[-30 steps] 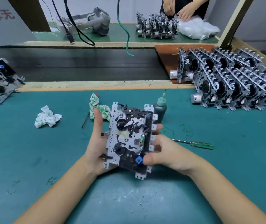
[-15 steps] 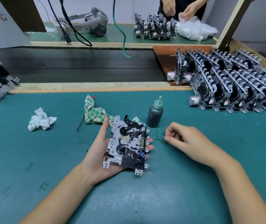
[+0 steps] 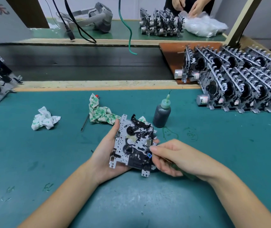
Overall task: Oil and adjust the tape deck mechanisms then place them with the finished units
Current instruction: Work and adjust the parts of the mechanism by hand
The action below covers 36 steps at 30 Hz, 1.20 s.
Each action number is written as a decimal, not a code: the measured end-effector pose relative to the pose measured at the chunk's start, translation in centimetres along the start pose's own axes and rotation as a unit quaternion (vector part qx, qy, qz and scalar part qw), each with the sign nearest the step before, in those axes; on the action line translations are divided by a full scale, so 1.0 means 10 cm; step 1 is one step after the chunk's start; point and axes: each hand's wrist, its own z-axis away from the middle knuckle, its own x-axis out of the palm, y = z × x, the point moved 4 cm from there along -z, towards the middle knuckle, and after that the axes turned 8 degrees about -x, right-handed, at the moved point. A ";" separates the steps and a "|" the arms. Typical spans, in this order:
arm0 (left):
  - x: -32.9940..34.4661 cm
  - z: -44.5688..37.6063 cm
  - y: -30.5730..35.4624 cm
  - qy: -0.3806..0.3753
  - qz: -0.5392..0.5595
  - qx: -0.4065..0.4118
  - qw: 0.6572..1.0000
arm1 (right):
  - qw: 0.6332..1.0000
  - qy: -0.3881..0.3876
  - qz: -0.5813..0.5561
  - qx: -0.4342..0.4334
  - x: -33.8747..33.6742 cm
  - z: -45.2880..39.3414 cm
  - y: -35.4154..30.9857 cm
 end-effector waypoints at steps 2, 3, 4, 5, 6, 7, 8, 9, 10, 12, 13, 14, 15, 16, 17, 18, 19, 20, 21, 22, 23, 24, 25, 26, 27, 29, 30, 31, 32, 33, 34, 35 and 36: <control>-0.01 -0.01 0.00 0.008 -0.008 0.000 1.000 | 1.000 -0.009 -0.013 0.010 0.00 0.01 0.01; -0.01 -0.01 0.00 0.012 -0.010 0.000 1.000 | 1.000 -0.016 -0.021 0.017 0.00 0.02 0.01; -0.01 -0.01 0.00 0.014 -0.010 0.000 1.000 | 0.999 -0.022 -0.025 0.024 0.00 0.03 0.01; -0.01 -0.01 0.00 0.015 -0.009 0.000 1.000 | 0.999 -0.025 -0.027 0.030 0.00 0.03 0.02; -0.02 -0.01 0.00 0.015 -0.007 0.000 1.000 | 0.999 -0.025 -0.027 0.033 0.00 0.04 0.03; -0.01 -0.01 0.00 0.015 -0.006 0.001 1.000 | 0.999 -0.023 -0.026 0.036 -0.01 0.03 0.03; -0.01 -0.01 0.00 0.015 -0.005 0.002 1.000 | 0.999 -0.019 -0.025 0.038 -0.02 0.04 0.03; -0.01 -0.01 0.01 0.015 -0.004 0.002 1.000 | 0.999 -0.014 -0.024 0.041 -0.02 0.04 0.04; 0.00 -0.01 0.00 0.015 -0.003 0.002 1.000 | 0.999 -0.009 -0.022 0.043 -0.03 0.04 0.04; 0.00 -0.01 0.00 0.016 -0.002 0.003 1.000 | 0.999 -0.004 -0.018 0.048 -0.05 0.04 0.05; 0.00 0.00 0.01 0.019 -0.003 0.005 1.000 | 0.999 -0.004 -0.014 0.051 -0.05 0.05 0.05; 0.00 0.00 0.01 0.022 -0.005 0.006 1.000 | 0.999 -0.005 -0.010 0.052 -0.05 0.06 0.04; 0.00 0.00 0.01 0.025 -0.006 0.007 1.000 | 0.999 -0.007 -0.010 0.051 -0.05 0.06 0.04; 0.00 0.01 0.01 0.027 -0.006 0.007 1.000 | 0.999 -0.010 -0.012 0.048 -0.05 0.06 0.03; 0.00 0.01 0.01 0.030 -0.005 0.008 1.000 | 0.999 -0.012 -0.013 0.047 -0.05 0.06 0.02; 0.00 0.01 0.01 0.033 -0.005 0.008 0.999 | 0.999 -0.013 -0.012 0.048 -0.04 0.06 0.02; 0.00 0.01 0.00 0.035 -0.005 0.008 0.999 | 0.999 -0.012 -0.009 0.051 -0.03 0.05 0.03; 0.00 0.01 0.00 0.038 -0.006 0.008 0.999 | 0.998 -0.011 -0.006 0.055 -0.02 0.05 0.03; 0.00 0.01 0.00 0.040 -0.007 0.008 0.999 | 0.998 -0.009 -0.005 0.059 -0.01 0.05 0.04; 0.00 0.01 0.00 0.042 -0.007 0.008 0.999 | 0.998 -0.009 -0.005 0.061 -0.01 0.05 0.05; 0.00 0.01 0.00 0.044 -0.005 0.008 0.999 | 0.998 -0.009 -0.008 0.061 0.00 0.05 0.06; 0.01 0.01 0.00 0.044 -0.004 0.009 0.999 | 0.998 -0.011 -0.015 0.061 0.01 0.04 0.06; 0.01 0.01 0.00 0.044 -0.002 0.010 0.999 | 0.998 -0.014 -0.024 0.059 0.02 0.04 0.06; 0.01 0.02 0.00 0.043 0.000 0.012 0.999 | 0.998 -0.018 -0.033 0.056 0.03 0.04 0.06; 0.01 0.02 0.00 0.043 0.001 0.013 0.999 | 0.997 -0.021 -0.040 0.055 0.04 0.04 0.07; 0.02 0.02 0.01 0.042 0.000 0.018 0.999 | 0.997 -0.025 -0.050 0.053 0.05 0.03 0.07; 0.02 0.01 0.01 0.043 0.000 0.019 0.999 | 0.997 -0.025 -0.055 0.054 0.05 0.03 0.08; 0.03 0.01 0.01 0.045 -0.001 0.020 0.999 | 0.997 -0.024 -0.057 0.055 0.05 0.03 0.09; 0.03 0.01 0.01 0.047 -0.001 0.021 0.999 | 0.996 -0.023 -0.058 0.057 0.04 0.03 0.09; 0.03 0.00 0.00 0.050 0.000 0.022 0.999 | 0.996 -0.023 -0.059 0.059 0.04 0.02 0.09; 0.03 0.00 0.00 0.052 0.001 0.023 0.998 | 0.996 -0.023 -0.059 0.059 0.04 0.02 0.09; 0.03 0.00 0.00 0.055 0.000 0.023 0.998 | 0.996 -0.022 -0.058 0.058 0.04 0.02 0.09; 0.03 0.00 0.00 0.057 -0.002 0.023 0.998 | 0.997 -0.019 -0.056 0.057 0.04 0.03 0.10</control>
